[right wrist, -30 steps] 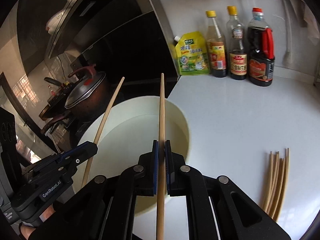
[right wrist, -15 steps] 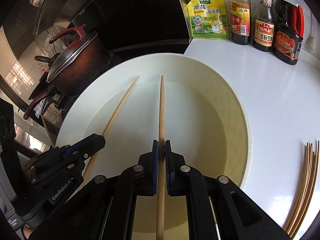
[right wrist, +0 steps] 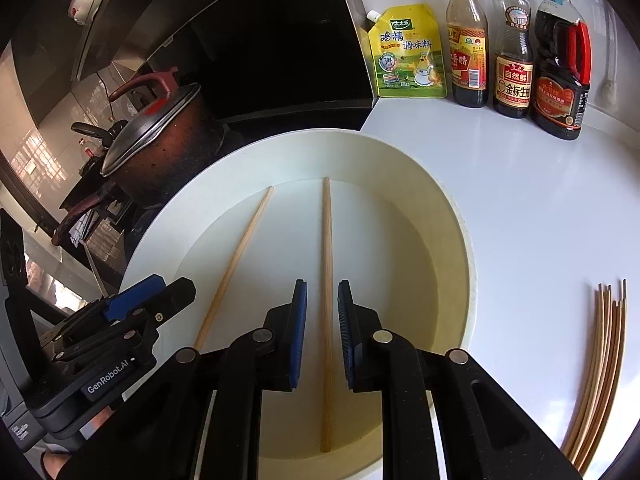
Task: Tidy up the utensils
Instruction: 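Open the right tool to drop its chopstick while the left tool releases its chopstick, then move both open tools back from the basin to the chopstick pile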
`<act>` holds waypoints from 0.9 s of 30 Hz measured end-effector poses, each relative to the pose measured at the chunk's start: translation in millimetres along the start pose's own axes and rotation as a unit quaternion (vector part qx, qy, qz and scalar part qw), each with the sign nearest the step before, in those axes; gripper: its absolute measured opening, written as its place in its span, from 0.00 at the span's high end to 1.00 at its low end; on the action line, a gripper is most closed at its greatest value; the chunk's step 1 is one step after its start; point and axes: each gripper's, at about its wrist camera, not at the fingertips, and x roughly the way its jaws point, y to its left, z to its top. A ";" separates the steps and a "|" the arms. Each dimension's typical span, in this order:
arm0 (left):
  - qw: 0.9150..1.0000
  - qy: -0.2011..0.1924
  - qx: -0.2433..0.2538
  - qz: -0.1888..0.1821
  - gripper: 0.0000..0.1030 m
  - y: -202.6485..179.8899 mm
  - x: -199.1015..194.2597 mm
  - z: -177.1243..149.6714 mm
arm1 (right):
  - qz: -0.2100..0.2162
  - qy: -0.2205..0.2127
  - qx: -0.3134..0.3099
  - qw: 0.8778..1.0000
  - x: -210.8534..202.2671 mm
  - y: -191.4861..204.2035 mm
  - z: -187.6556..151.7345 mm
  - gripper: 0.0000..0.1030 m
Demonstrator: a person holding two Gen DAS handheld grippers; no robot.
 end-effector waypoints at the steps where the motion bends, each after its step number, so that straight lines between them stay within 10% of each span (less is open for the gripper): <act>1: 1.000 -0.004 0.001 0.004 0.54 -0.7 -3.5 -1.6 | -0.003 -0.003 -0.002 1.000 -2.8 0.6 -1.6 0.85; 27: 0.999 -0.016 0.018 -0.036 0.38 -46.9 -52.2 -42.4 | -0.025 -0.075 0.023 0.997 -95.1 -28.1 -63.2 0.65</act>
